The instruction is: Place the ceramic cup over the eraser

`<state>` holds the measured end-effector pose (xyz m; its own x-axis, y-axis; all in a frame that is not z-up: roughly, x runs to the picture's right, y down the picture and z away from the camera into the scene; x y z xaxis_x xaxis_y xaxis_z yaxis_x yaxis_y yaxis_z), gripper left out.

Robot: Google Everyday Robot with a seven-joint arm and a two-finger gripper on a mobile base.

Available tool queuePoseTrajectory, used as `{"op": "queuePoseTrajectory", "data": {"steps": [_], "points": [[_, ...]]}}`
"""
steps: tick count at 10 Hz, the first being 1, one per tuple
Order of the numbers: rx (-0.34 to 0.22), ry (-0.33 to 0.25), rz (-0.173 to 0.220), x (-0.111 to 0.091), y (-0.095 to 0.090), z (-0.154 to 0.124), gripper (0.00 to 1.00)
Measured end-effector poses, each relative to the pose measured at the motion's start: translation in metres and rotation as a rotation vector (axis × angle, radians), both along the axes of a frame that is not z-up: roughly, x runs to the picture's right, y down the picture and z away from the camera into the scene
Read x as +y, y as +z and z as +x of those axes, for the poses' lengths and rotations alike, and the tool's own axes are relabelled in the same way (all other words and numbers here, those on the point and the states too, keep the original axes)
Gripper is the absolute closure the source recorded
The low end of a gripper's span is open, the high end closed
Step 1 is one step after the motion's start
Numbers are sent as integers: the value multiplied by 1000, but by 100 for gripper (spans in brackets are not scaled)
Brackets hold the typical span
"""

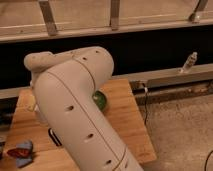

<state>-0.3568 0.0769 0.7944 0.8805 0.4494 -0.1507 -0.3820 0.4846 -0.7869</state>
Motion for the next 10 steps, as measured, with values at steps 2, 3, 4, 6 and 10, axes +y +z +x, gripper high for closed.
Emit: {"op": "queuePoseTrajectory", "data": {"steps": [2, 3, 4, 6, 10], "points": [[4, -19, -18, 13, 1, -9, 20], [5, -34, -30, 22, 1, -17, 20], [5, -50, -46, 29, 2, -25, 20], [11, -85, -78, 38, 7, -33, 20], [74, -97, -140, 49, 18, -19, 20]]}}
